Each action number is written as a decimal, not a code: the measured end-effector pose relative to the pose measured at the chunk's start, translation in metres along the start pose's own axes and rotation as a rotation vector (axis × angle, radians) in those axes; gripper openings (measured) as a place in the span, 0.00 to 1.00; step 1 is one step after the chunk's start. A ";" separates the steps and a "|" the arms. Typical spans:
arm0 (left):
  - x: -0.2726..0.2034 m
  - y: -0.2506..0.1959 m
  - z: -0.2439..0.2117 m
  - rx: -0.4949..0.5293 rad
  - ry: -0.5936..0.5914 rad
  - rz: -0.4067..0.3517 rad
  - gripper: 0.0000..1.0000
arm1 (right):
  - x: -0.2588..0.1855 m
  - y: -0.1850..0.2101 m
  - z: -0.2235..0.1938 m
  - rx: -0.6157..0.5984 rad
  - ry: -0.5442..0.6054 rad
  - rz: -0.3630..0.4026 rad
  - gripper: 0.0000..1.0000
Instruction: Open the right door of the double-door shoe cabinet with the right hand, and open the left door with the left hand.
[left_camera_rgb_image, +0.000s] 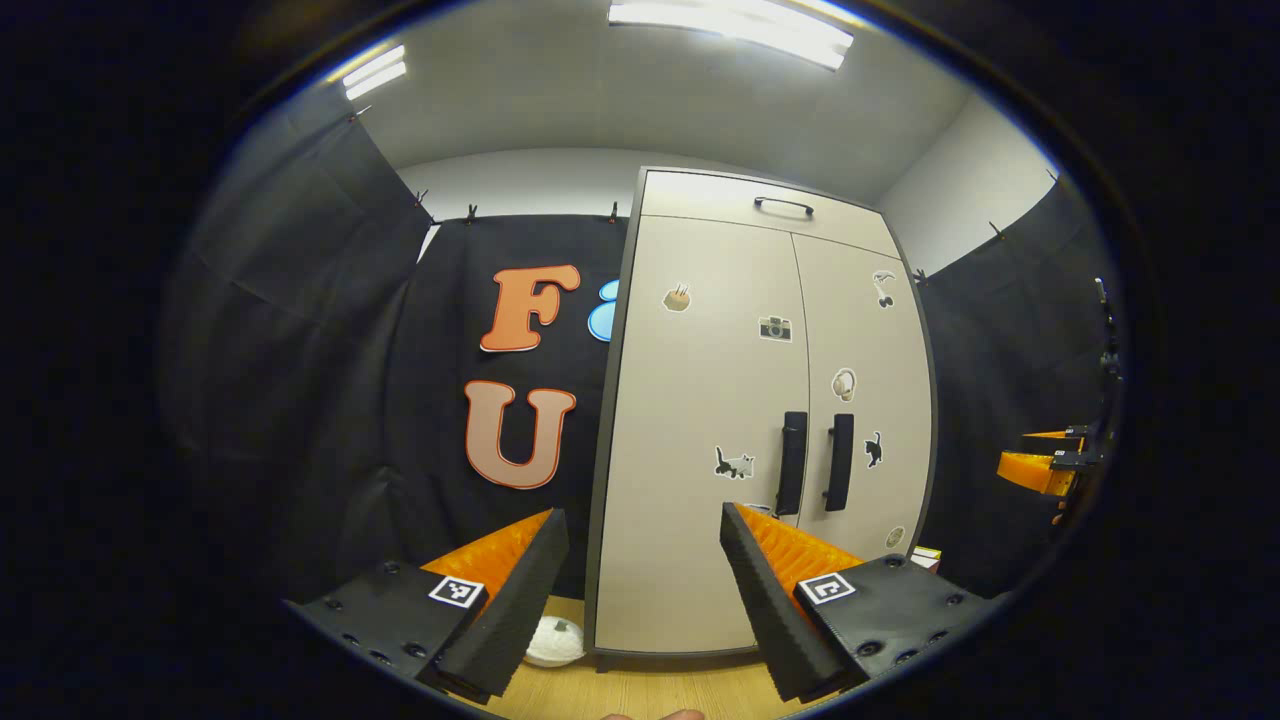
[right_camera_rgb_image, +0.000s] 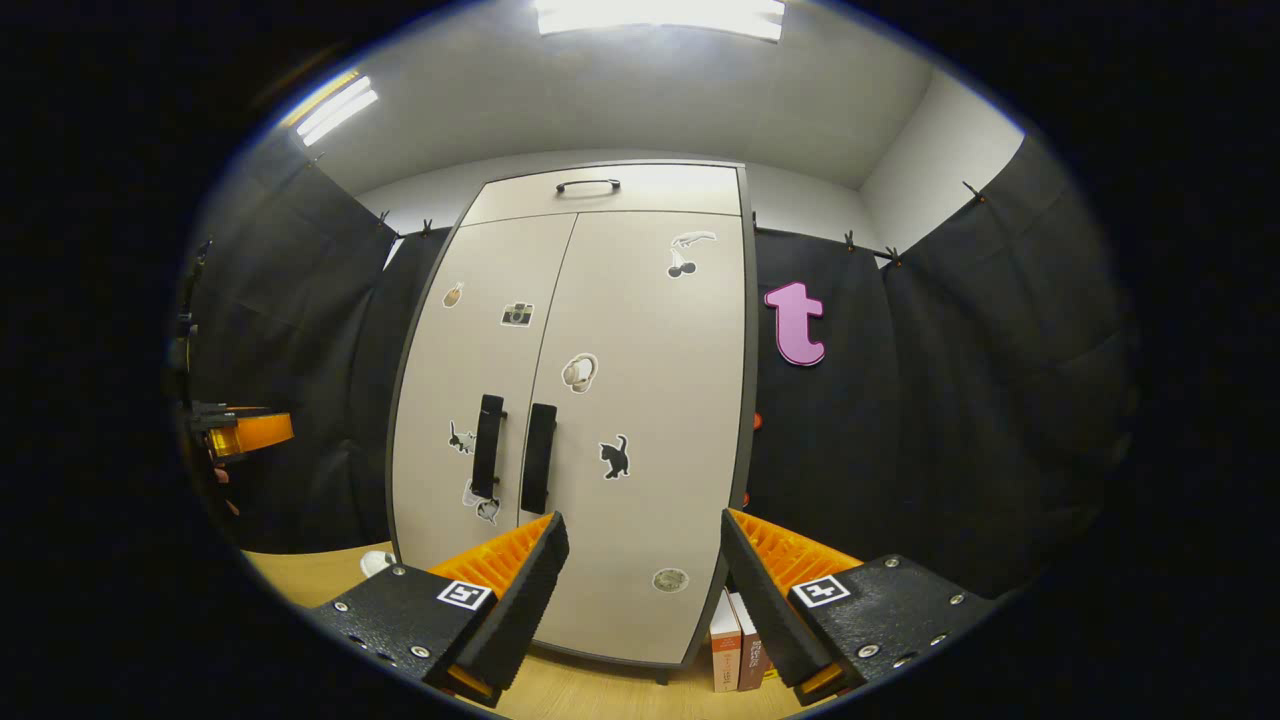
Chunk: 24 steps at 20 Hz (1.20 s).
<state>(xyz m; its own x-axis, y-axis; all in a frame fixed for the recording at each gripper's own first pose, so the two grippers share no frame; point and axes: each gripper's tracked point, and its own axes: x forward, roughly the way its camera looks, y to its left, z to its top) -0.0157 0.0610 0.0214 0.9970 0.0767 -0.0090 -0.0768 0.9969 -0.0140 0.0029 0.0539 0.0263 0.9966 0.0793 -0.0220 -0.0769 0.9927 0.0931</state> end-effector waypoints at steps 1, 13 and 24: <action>-0.001 -0.001 0.002 0.000 0.000 -0.003 0.99 | 0.004 0.005 -0.001 0.003 0.002 0.006 0.93; -0.002 0.005 0.043 0.020 -0.046 -0.013 0.98 | 0.092 0.096 0.001 0.063 0.086 0.105 0.92; -0.020 0.042 0.044 0.021 -0.031 0.031 0.98 | 0.174 0.102 -0.022 0.134 0.197 0.005 0.65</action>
<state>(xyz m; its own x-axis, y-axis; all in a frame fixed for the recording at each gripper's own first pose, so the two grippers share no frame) -0.0387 0.1020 0.0646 0.9939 0.1081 0.0223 -0.1082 0.9941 0.0066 0.1676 0.1709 0.0101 0.9703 0.1133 -0.2138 -0.0641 0.9724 0.2243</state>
